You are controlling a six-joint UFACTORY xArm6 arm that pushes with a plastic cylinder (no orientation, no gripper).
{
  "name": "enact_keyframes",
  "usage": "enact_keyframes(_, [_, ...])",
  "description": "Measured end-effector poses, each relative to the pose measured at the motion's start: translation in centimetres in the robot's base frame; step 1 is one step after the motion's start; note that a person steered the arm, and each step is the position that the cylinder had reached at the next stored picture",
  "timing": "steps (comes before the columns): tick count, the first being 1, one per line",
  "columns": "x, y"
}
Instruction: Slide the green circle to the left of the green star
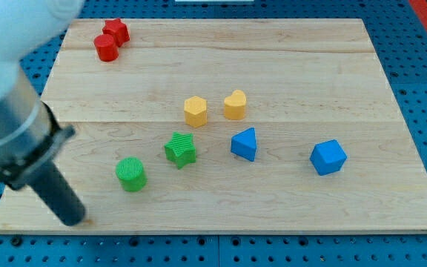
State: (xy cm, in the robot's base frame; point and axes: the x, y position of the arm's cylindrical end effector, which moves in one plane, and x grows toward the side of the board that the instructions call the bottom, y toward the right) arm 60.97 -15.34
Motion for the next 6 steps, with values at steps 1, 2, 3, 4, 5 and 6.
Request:
enact_keyframes(1, [-2.6, 8.7])
enact_keyframes(2, [-3.5, 4.1])
enact_keyframes(3, [-5.1, -0.6])
enact_keyframes(4, [-12.0, -0.8])
enact_keyframes(5, [-10.3, -4.1])
enact_keyframes(6, [-3.2, -2.7])
